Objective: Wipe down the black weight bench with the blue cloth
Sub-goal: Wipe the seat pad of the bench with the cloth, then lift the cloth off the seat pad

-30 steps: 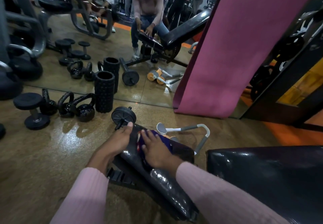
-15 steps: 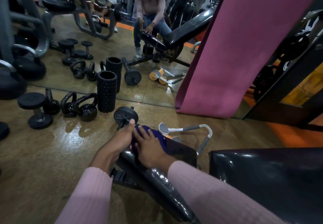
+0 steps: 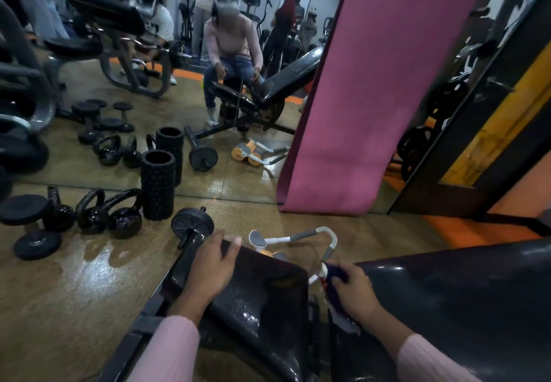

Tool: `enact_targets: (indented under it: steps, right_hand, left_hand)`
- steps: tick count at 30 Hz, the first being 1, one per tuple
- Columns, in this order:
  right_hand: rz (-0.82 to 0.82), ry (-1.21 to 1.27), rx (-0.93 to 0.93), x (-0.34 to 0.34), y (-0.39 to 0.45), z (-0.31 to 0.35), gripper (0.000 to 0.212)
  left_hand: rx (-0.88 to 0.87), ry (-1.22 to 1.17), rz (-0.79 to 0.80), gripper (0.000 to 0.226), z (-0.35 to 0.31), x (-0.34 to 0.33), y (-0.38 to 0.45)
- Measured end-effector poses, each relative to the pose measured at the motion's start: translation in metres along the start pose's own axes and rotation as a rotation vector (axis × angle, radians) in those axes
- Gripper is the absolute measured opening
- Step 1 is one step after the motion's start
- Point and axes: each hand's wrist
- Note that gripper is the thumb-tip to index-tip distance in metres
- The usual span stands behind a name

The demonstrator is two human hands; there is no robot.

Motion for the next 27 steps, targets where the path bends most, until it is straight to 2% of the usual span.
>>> enact_targets:
  steps: [2, 5, 8, 11, 15, 17, 20, 22, 25, 27]
  right_hand:
    - [0.048, 0.056, 0.016, 0.003, -0.007, 0.000, 0.041]
    - [0.094, 0.097, 0.051, 0.004, -0.011, 0.002, 0.050]
    - [0.121, 0.156, 0.077, 0.012, -0.016, 0.011, 0.052]
    - [0.157, 0.195, 0.111, 0.025, -0.023, 0.017, 0.046]
    - [0.203, 0.224, 0.182, 0.042, -0.052, 0.009, 0.040]
    - [0.215, 0.170, 0.203, 0.049, -0.069, 0.004, 0.037]
    - [0.230, 0.070, 0.228, 0.058, -0.096, -0.009, 0.045]
    - [0.257, 0.051, 0.206, 0.063, -0.113, -0.020, 0.049]
    - [0.283, 0.236, 0.067, 0.070, -0.134, -0.041, 0.048]
    - [0.257, 0.336, -0.015, 0.074, -0.145, -0.059, 0.049]
  left_hand:
    - [-0.044, -0.049, 0.025, 0.053, -0.011, -0.012, -0.008]
    - [-0.074, -0.086, 0.150, 0.040, -0.024, -0.029, -0.021]
    - [-0.104, -0.085, 0.219, 0.036, -0.030, -0.048, -0.041]
    - [0.000, -0.224, 0.342, 0.038, -0.035, -0.068, -0.066]
    - [0.185, -0.524, 0.550, 0.027, -0.054, -0.095, -0.109]
    - [0.224, -0.597, 0.576, 0.024, -0.060, -0.107, -0.124]
    - [0.235, -0.609, 0.575, 0.023, -0.062, -0.122, -0.141]
    - [0.268, -0.581, 0.560, 0.023, -0.060, -0.130, -0.149]
    - [0.313, -0.517, 0.593, 0.020, -0.058, -0.139, -0.161]
    - [0.324, -0.463, 0.674, 0.016, -0.057, -0.145, -0.167]
Point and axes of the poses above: each hand's wrist, its own y-axis towards the middle knuckle, its own x-axis out of the back of the hand, z = x × y, and after that the axes turned 8 degrees about -y, right-handed
